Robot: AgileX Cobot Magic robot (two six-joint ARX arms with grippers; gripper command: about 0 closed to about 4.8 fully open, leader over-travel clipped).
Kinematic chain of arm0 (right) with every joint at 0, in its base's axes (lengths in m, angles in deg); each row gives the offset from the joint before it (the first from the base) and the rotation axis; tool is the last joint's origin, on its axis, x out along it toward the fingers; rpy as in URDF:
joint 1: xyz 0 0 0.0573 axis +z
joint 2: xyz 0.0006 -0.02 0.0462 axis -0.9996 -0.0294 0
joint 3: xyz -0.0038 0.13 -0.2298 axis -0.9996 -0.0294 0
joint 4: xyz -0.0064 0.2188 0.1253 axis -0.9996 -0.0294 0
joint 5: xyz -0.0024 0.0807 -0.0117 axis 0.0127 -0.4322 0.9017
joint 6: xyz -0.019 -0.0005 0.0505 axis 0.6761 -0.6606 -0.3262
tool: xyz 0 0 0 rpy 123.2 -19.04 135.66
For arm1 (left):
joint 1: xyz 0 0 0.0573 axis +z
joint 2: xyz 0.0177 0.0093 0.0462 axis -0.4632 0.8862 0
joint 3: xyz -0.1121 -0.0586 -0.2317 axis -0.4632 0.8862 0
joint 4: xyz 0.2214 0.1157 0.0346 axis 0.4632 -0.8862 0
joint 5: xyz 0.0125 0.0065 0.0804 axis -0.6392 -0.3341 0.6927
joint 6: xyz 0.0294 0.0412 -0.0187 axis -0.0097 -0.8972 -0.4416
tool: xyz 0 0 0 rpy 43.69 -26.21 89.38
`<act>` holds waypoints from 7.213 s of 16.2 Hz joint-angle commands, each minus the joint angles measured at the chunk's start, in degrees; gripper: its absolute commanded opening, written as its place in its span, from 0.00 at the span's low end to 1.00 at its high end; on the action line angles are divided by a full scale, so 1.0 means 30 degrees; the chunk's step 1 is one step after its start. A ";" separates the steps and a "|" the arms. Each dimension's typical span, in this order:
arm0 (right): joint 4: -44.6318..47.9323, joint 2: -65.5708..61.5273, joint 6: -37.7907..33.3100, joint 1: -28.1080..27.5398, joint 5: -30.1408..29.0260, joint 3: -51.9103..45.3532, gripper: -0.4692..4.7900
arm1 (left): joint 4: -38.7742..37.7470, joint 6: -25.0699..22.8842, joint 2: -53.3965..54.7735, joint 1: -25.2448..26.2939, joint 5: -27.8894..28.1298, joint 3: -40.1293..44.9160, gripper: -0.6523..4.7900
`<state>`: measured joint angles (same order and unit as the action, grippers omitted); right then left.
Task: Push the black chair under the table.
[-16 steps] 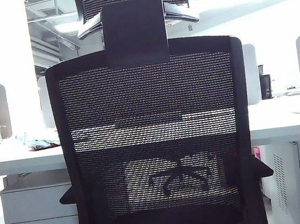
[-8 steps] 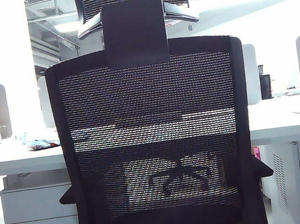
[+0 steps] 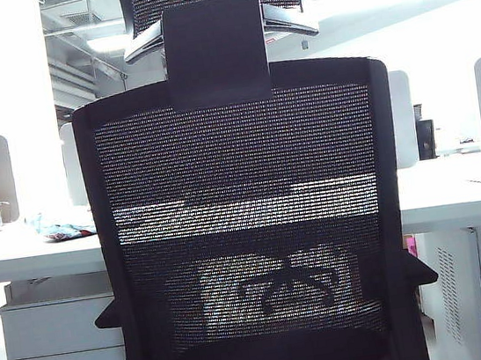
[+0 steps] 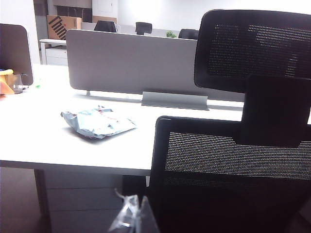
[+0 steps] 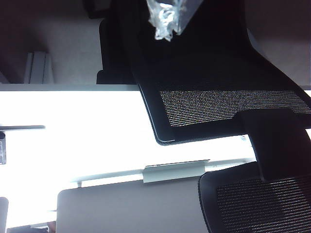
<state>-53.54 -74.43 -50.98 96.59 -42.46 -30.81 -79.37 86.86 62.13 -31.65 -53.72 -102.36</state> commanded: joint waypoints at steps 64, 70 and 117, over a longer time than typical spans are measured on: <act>0.0226 -0.0007 0.0044 0.0022 0.0080 0.0036 0.09 | 0.6892 -0.0743 -0.0175 0.0678 0.0342 1.1533 0.11; 0.0226 -0.0007 0.0044 0.0022 0.0080 0.0036 0.09 | 0.6863 -0.0736 -0.0175 0.0678 0.0415 1.1533 0.11; 1.2400 0.4612 0.1552 -0.2703 0.0153 -1.4914 0.09 | 0.6856 -0.0729 -0.0175 0.0685 0.0415 1.1533 0.11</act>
<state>-18.50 -60.66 -46.53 88.52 -42.13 -75.51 -59.52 84.87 61.56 -29.64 -52.28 -67.79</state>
